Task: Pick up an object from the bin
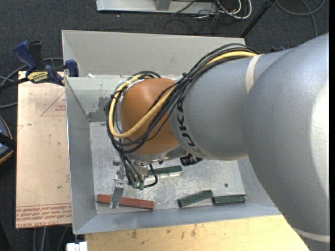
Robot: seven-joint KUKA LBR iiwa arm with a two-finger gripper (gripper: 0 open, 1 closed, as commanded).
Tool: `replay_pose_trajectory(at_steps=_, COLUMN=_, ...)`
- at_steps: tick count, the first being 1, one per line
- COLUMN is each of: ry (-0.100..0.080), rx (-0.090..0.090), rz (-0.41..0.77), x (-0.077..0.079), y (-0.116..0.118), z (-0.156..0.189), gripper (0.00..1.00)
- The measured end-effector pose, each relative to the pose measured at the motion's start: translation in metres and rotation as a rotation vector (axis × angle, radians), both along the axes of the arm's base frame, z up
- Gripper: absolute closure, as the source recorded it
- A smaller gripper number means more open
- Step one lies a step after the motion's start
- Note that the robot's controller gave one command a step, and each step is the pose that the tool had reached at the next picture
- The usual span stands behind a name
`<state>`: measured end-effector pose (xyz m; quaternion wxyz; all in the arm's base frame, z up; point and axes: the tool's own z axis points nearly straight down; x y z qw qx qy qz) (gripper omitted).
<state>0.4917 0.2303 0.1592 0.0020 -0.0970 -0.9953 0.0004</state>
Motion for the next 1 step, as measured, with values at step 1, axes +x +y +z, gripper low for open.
replay_pose_trajectory(at_steps=1, ry=-0.001, rx=0.0, rz=0.022, x=-0.0123, y=-0.02, z=-0.0146, gripper=0.0)
